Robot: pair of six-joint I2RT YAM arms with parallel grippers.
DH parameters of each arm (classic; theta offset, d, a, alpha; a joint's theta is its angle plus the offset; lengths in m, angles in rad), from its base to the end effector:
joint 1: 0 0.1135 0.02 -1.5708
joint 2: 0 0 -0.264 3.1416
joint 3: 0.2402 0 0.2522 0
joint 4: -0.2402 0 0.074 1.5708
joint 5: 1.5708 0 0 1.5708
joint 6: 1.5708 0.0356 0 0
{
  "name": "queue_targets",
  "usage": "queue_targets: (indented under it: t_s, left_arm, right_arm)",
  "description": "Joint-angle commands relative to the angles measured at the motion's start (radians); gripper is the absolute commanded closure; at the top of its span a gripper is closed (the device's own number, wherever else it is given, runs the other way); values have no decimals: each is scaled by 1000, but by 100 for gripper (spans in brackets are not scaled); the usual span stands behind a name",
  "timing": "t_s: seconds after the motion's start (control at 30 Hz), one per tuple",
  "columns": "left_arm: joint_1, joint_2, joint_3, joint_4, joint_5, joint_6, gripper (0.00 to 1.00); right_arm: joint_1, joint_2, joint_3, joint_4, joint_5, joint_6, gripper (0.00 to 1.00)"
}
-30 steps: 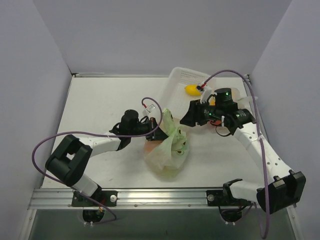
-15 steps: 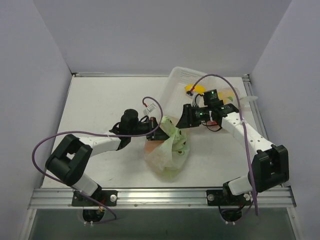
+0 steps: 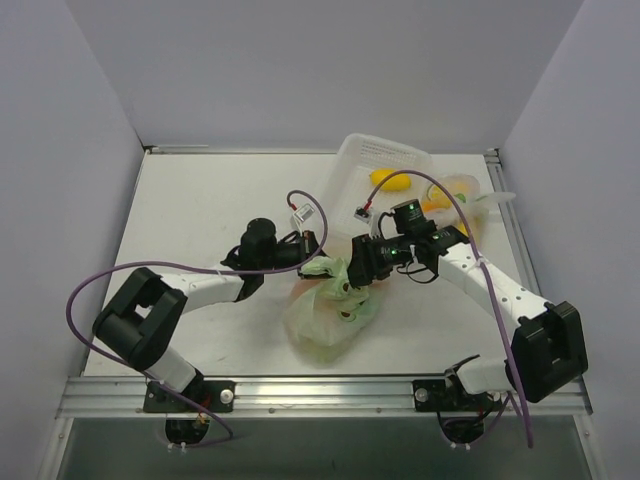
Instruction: Place the fake fruits into the plastic bag and tie a complex knot
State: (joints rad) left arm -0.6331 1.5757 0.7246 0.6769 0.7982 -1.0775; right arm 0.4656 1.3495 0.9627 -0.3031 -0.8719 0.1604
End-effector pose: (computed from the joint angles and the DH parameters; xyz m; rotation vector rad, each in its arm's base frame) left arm 0.2471 -0.2130 0.2157 0.2513 2.1194 -1.8312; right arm 0.2436 0.1529 0.2725 -0.8238 2.1319 1.3134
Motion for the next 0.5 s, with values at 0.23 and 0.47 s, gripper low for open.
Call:
queue_targets:
  t_s: [0.23, 0.47]
  left_arm:
    - [84, -112, -14, -331, 7, 169, 100]
    - [69, -109, 70, -536, 53, 298, 100]
  right_arm:
    - [-2, 7, 18, -27, -24, -19, 74]
    - [56, -20, 7, -94, -26, -94, 93]
